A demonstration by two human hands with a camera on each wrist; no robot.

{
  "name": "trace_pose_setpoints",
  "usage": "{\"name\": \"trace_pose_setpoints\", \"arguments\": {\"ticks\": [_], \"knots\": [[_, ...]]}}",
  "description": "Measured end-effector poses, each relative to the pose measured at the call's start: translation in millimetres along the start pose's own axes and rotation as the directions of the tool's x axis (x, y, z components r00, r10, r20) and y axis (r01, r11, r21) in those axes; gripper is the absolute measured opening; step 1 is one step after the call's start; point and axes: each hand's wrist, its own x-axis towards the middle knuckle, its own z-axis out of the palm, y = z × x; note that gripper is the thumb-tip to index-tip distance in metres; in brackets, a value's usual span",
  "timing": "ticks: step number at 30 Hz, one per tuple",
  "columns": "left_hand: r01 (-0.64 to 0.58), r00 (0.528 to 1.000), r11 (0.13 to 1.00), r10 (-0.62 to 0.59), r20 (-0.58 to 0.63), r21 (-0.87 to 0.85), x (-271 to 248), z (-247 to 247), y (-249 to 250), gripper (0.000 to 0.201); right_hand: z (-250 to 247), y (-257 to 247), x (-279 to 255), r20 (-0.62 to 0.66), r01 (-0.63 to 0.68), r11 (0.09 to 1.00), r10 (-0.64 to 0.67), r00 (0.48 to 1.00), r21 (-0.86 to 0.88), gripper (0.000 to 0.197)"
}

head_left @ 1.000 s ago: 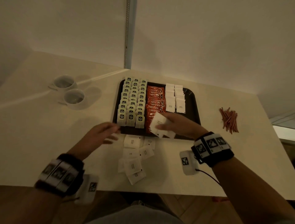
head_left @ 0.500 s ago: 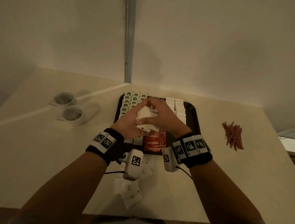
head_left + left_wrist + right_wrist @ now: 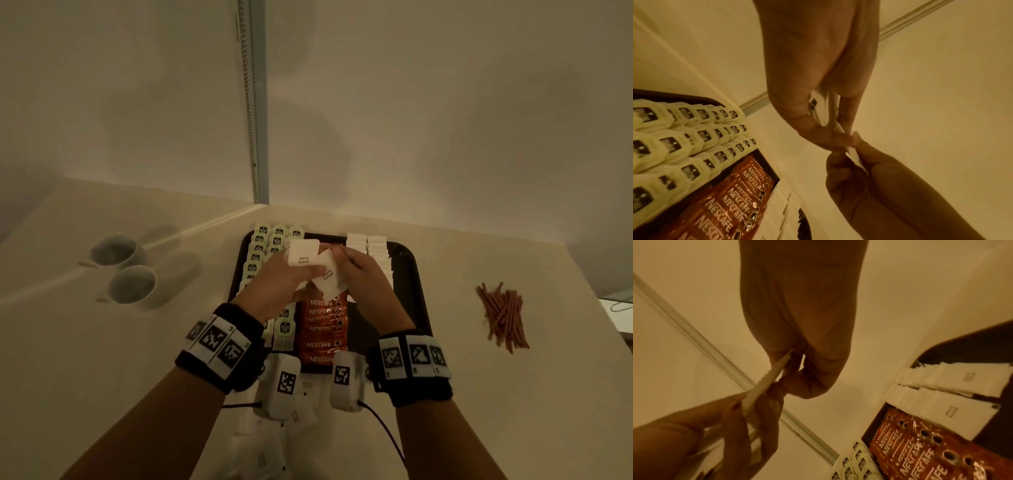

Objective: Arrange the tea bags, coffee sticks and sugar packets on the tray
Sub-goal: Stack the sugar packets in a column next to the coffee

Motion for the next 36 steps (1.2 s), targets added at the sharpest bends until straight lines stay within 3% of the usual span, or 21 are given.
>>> {"name": "trace_pose_setpoints", "arguments": {"ticks": [5,10,14,17,19,21,25,28,32,36], "knots": [[-0.100,0.987,0.994,0.104,-0.124,0.042,14,-2,8,0.024,-12,3,-2,0.098,-0.036,0.993,0.025,0.995,0.112,0.022],[-0.203,0.950,0.955,0.245,-0.192,0.216,19,-2,13,0.020,-13,12,1,0.155,-0.085,0.985,0.062,0.986,0.148,0.027],[-0.208,0.952,0.901,0.276,-0.133,0.380,24,-1,15,0.034,-7,21,0,0.069,-0.076,0.956,0.058,0.996,0.283,0.012],[-0.072,0.987,0.968,0.104,-0.124,0.241,25,0,14,0.022,-10,28,-1,0.072,-0.107,0.929,0.087,0.994,0.355,0.009],[0.071,0.993,0.997,-0.069,-0.094,0.012,24,-4,13,0.020,-18,33,-2,0.041,-0.113,0.920,0.105,0.994,0.375,0.011],[0.160,0.985,0.969,-0.170,-0.038,-0.188,23,-11,10,0.020,-33,42,-2,-0.052,-0.096,0.933,0.122,0.991,0.347,0.008],[0.167,0.983,0.926,-0.184,-0.017,-0.338,21,-24,3,0.019,-69,76,3,-0.318,-0.132,0.981,0.171,0.933,0.139,0.011],[0.167,0.982,0.909,-0.190,-0.023,-0.383,20,-29,1,0.019,-89,103,6,-0.463,-0.272,0.950,0.173,0.869,-0.155,0.015],[0.167,0.982,0.904,-0.190,-0.020,-0.394,21,-33,0,0.023,-88,126,12,-0.429,-0.427,0.869,0.296,0.853,-0.249,0.022],[0.163,0.980,0.903,-0.196,-0.043,-0.397,22,-34,-2,0.033,-74,132,24,-0.406,-0.465,0.843,0.337,0.849,-0.272,0.016]]}}
